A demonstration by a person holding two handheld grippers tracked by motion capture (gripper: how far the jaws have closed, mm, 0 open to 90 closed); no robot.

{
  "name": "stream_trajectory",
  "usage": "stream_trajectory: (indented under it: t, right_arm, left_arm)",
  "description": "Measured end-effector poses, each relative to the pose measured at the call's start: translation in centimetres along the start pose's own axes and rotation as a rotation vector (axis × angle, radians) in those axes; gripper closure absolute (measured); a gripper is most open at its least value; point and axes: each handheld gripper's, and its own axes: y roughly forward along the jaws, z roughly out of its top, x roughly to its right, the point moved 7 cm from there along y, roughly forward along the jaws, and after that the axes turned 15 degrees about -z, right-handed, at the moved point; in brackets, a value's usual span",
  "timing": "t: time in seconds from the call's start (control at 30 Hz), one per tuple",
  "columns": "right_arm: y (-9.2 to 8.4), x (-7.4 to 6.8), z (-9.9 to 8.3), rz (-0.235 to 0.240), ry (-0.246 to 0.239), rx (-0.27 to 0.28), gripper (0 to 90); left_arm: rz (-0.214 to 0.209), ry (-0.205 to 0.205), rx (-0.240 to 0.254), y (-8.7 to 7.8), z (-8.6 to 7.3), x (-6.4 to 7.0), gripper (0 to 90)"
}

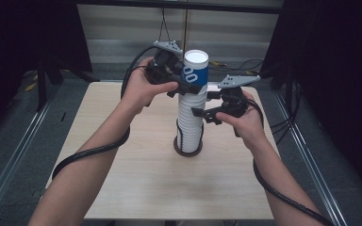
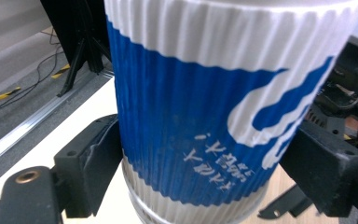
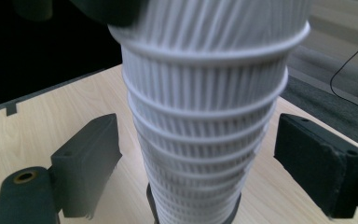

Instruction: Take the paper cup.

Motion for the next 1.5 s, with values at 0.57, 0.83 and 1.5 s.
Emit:
stream_trajectory:
  t: [0.57,0.83,1.5]
  right_arm:
    - [0.9,-0.1,2.1,-0.019,0.050,0.026,12.4]
    - [0.9,-0.1,2.1,-0.025,0.045,0.030,12.8]
    - [0.9,-0.1,1.9,-0.029,0.042,0.048,13.0]
  left_arm:
    - [0.029,0.005,-0.032,-0.1,0.3,0.2,18.7]
    - [0.035,-0.007,-0.037,-0.1,0.5,0.3,19.2]
    - [0.039,-0.021,0.025,-0.2,0.5,0.3,19.7]
